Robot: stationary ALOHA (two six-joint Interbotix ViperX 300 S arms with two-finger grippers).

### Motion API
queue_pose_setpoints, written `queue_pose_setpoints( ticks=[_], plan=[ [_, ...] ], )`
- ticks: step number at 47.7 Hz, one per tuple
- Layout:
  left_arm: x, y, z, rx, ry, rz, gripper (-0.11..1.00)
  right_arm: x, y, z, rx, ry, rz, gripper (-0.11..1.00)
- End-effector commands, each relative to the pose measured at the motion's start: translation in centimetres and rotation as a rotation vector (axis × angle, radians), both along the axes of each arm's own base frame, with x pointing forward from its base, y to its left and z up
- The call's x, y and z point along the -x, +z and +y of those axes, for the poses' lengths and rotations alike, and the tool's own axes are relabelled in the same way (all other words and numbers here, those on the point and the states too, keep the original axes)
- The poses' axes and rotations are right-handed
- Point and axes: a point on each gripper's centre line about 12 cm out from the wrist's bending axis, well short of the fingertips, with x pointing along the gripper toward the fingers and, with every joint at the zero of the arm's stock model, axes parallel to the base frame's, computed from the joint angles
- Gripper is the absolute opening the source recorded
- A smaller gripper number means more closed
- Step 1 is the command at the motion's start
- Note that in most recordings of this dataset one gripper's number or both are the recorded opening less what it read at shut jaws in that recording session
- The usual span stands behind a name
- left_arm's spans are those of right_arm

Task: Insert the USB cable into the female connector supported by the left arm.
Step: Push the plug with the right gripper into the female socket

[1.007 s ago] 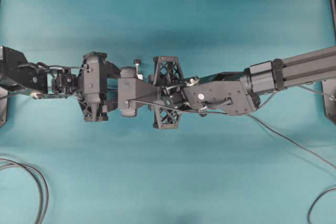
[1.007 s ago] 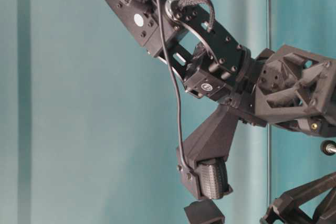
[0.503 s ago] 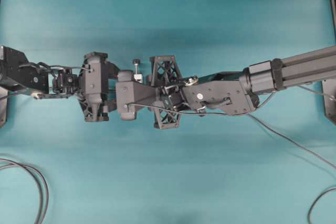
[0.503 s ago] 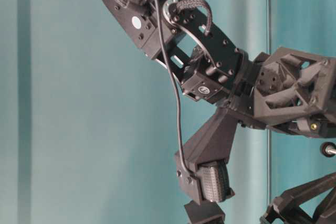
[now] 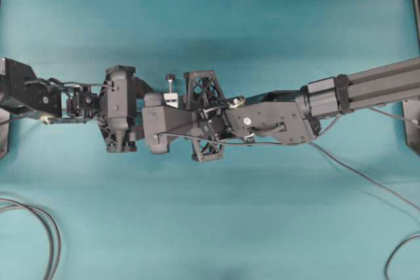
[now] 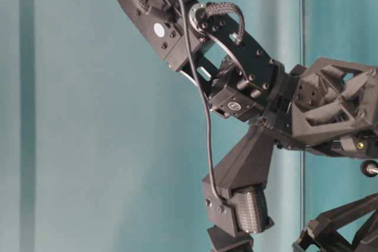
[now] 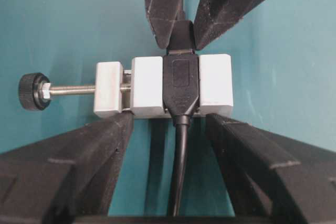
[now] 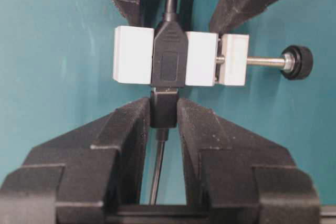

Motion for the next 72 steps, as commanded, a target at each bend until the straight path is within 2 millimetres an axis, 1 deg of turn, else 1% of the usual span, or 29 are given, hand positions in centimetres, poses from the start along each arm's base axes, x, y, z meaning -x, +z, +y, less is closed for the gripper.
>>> queue_pose_setpoints(
  ticks=[1,30,39,45,47,54,59,62,72],
  plan=[
    [-1.7,1.1,-0.7,0.000,-0.022,-0.054,0.78,-1.8,2.5,0.8,-0.010,0.040,-0.101,0.20],
    [-1.7,1.1,-0.5,-0.001,-0.020,-0.052,0.78,-1.4,2.3,0.5,-0.011,0.009,-0.079,0.20],
    [-1.7,1.1,-0.5,0.004,-0.016,-0.053,0.82,-1.4,2.4,0.5,-0.014,0.005,-0.081,0.21],
    [-1.6,1.3,-0.6,0.004,-0.018,-0.057,0.84,-0.9,2.5,0.3,-0.017,-0.017,-0.067,0.21],
    [-1.5,1.4,-0.6,0.004,-0.018,-0.057,0.84,-0.6,2.6,0.3,-0.016,-0.023,-0.061,0.25],
    [-0.8,1.7,-0.6,0.001,-0.020,-0.060,0.84,0.1,2.7,0.7,-0.027,-0.034,-0.055,0.51],
    [-0.1,2.1,-0.5,0.001,-0.015,-0.065,0.84,0.9,2.5,0.7,-0.026,-0.034,-0.042,0.62],
    [0.4,2.3,-0.4,0.001,-0.009,-0.068,0.84,1.4,2.5,0.7,-0.027,-0.034,-0.036,0.65],
    [2.6,2.8,0.1,0.002,0.013,-0.066,0.84,3.3,3.3,0.6,-0.034,-0.040,-0.037,0.65]
  ],
)
